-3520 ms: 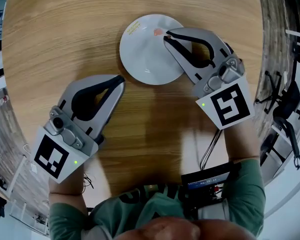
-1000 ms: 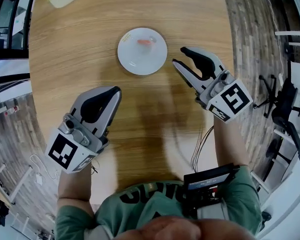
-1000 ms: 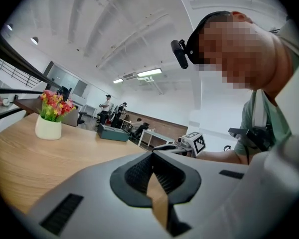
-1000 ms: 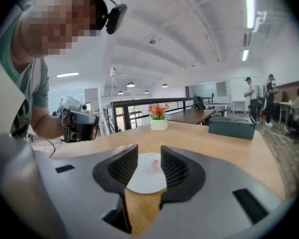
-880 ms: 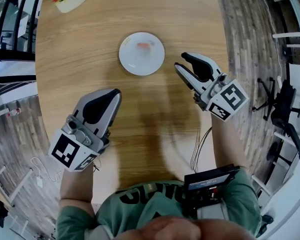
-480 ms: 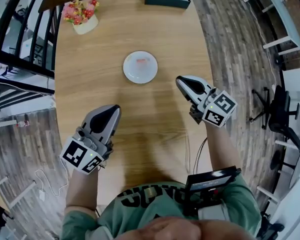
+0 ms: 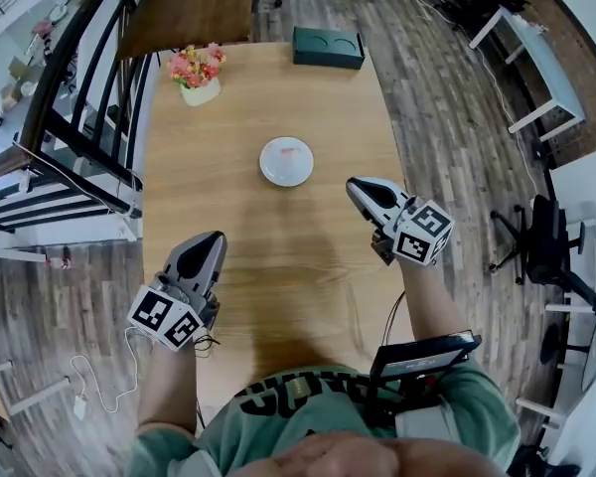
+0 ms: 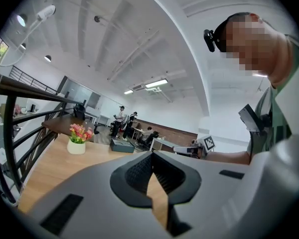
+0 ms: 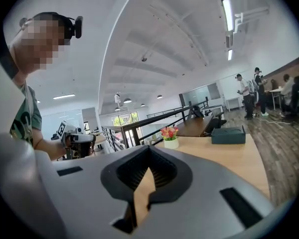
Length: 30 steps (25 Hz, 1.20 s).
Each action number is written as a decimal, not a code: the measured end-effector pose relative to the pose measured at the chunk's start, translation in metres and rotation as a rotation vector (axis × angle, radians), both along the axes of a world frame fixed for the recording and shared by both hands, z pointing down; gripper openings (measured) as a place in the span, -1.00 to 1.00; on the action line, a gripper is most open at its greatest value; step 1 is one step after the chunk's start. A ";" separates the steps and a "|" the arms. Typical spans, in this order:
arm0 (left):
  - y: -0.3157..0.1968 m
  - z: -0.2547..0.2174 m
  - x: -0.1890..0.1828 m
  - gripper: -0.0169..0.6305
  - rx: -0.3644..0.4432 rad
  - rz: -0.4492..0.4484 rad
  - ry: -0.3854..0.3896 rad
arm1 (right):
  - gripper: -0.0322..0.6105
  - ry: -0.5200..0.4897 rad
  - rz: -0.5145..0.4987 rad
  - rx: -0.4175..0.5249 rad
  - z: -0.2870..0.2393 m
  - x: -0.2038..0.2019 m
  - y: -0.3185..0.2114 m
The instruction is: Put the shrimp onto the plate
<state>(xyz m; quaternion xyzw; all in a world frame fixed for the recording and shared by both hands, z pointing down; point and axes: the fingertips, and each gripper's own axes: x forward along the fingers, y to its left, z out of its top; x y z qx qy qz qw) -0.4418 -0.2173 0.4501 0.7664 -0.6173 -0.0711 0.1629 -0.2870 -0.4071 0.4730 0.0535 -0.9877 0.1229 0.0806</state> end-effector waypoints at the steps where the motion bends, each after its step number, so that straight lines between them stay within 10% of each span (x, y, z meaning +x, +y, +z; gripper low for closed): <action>1: 0.007 -0.006 -0.002 -0.93 0.003 -0.011 0.000 | -0.88 -0.001 0.001 0.005 -0.007 0.002 0.004; 19: 0.164 -0.084 -0.052 -0.93 0.100 -0.179 -0.051 | -0.88 -0.020 -0.053 0.107 -0.088 -0.026 0.095; 30: 0.248 -0.102 -0.086 -0.93 0.134 -0.046 -0.054 | -0.88 0.015 0.006 0.152 -0.114 -0.055 0.181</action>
